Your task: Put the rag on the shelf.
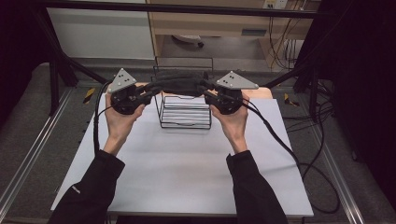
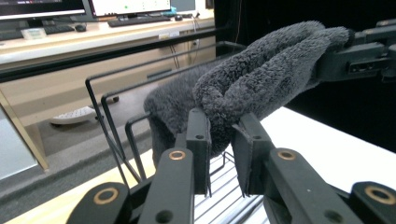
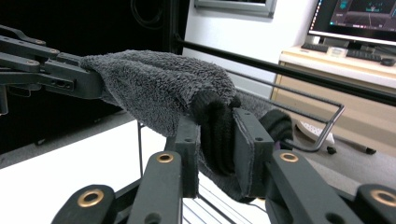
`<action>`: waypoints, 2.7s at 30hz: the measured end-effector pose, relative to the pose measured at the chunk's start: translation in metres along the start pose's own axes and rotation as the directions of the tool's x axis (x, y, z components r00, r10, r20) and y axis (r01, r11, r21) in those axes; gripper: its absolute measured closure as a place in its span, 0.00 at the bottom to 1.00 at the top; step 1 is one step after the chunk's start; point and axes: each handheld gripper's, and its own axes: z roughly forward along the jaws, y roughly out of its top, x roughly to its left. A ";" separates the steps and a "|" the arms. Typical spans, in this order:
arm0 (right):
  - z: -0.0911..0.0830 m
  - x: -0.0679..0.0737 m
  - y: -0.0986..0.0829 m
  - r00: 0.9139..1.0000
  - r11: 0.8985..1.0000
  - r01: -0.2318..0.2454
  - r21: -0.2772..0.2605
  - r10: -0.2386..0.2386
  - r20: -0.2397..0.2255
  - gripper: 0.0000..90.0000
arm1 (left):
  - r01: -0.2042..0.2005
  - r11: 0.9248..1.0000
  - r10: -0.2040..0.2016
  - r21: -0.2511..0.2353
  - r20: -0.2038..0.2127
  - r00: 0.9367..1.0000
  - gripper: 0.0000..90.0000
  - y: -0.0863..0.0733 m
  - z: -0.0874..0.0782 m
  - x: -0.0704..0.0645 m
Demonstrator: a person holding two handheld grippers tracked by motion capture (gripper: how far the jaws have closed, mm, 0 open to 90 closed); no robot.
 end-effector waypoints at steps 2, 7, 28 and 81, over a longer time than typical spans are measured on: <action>-0.001 0.001 -0.001 1.000 1.000 0.002 0.007 -0.002 0.002 0.77 | -0.001 1.000 0.001 0.013 -0.002 1.000 0.84 -0.002 0.000 -0.001; -0.005 0.005 -0.002 1.000 1.000 0.005 0.025 -0.006 0.007 0.71 | 0.005 0.999 -0.005 0.039 -0.002 1.000 0.82 -0.007 -0.001 -0.001; -0.001 -0.003 -0.047 0.996 0.985 -0.089 0.150 0.090 -0.002 0.64 | 0.011 0.986 -0.010 0.168 -0.011 1.000 0.77 -0.040 0.021 0.000; -0.092 -0.017 -0.138 0.981 0.935 -0.168 0.311 0.189 -0.038 0.01 | 0.066 0.940 -0.078 0.336 0.023 0.997 0.07 -0.147 -0.053 -0.012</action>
